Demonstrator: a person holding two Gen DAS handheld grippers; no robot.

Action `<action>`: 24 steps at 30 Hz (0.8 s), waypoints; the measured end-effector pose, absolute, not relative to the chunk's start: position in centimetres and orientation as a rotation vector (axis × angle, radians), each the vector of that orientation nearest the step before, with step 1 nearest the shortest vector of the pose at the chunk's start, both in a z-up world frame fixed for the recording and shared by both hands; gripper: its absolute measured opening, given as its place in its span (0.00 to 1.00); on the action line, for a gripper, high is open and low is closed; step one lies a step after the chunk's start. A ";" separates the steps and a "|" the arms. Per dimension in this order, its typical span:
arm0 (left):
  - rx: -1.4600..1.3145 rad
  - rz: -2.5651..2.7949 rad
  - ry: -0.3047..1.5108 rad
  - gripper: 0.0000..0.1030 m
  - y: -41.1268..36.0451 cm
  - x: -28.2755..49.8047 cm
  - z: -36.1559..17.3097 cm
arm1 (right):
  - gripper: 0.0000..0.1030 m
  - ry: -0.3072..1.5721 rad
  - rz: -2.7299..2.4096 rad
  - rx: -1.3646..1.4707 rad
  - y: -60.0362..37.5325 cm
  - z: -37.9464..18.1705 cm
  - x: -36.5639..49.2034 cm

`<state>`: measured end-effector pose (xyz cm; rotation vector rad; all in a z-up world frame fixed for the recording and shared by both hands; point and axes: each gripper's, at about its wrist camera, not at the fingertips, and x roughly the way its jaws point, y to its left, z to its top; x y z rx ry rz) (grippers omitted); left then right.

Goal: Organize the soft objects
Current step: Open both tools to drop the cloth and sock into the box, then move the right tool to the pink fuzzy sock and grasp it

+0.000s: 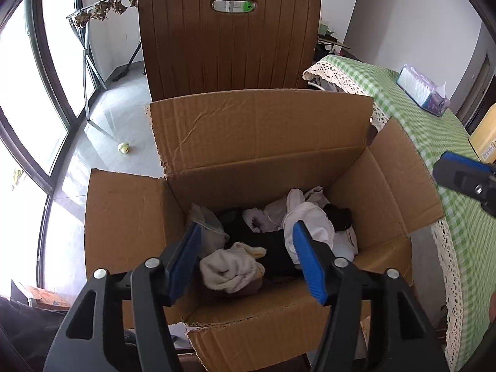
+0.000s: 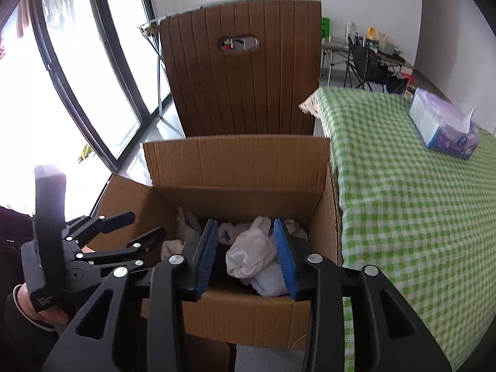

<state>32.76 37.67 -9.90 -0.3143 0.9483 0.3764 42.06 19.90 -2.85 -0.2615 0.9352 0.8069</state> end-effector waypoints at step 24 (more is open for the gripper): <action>-0.252 0.455 0.673 0.87 35.5 28.5 -4.0 | 0.71 0.930 0.728 -0.186 16.2 -3.3 42.6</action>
